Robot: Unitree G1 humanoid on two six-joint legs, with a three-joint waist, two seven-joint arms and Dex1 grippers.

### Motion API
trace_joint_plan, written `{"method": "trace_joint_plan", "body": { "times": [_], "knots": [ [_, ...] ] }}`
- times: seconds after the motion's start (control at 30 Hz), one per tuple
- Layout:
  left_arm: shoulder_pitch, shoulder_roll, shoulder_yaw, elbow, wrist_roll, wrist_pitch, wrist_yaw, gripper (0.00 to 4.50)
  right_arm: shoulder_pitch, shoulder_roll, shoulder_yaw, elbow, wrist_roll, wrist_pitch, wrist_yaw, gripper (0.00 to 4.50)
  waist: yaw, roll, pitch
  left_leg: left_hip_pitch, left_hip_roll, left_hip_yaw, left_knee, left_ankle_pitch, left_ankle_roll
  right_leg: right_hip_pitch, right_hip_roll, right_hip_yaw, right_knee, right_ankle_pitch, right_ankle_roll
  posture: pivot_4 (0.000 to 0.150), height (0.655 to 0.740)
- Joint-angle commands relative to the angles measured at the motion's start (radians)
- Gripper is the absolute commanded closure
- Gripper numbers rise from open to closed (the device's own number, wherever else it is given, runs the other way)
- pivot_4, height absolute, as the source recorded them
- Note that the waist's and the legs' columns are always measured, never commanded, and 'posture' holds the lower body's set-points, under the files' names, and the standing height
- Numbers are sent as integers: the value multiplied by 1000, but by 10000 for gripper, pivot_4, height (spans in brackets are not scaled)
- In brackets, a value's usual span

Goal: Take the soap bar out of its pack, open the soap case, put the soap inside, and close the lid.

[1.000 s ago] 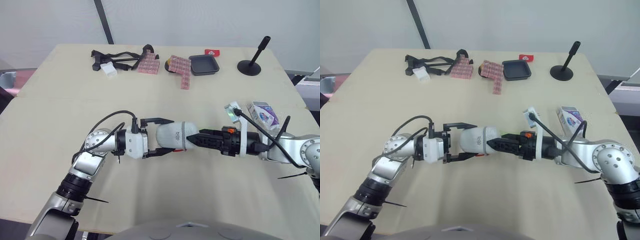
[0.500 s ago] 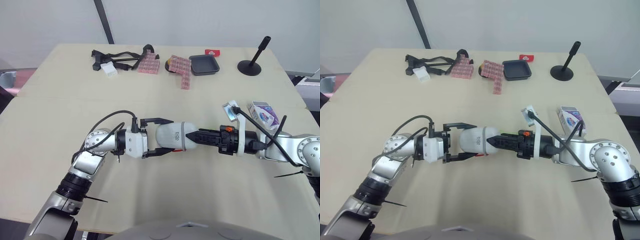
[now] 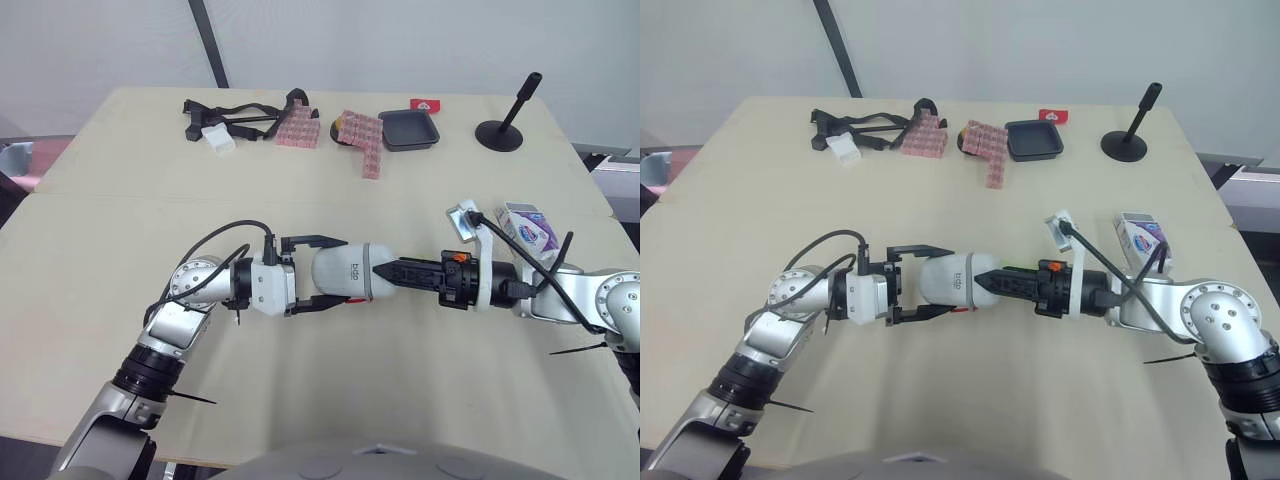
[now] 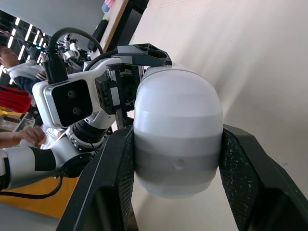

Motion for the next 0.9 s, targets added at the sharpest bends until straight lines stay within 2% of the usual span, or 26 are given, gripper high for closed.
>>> {"method": "trace_joint_plan", "body": {
  "times": [0.03,0.63,0.9],
  "knots": [
    [-7,4,14,-18,-14,4,25,10171,2,-6,-17,-26,82,8,40,24956,0,0,0,0,0,0,0,0,0,0,0,0,0,0,0,1500,7400],
    [-7,13,17,-12,-20,21,27,10171,21,-56,-53,3,85,21,78,24956,1,0,0,-1,0,0,1,0,0,0,0,-1,1,0,0,1500,7400],
    [-4,23,20,-12,-25,28,24,10171,114,-200,-187,57,38,60,127,24956,16,0,0,-3,0,0,3,0,0,0,-1,-2,0,0,0,1500,7400]
  ]
}}
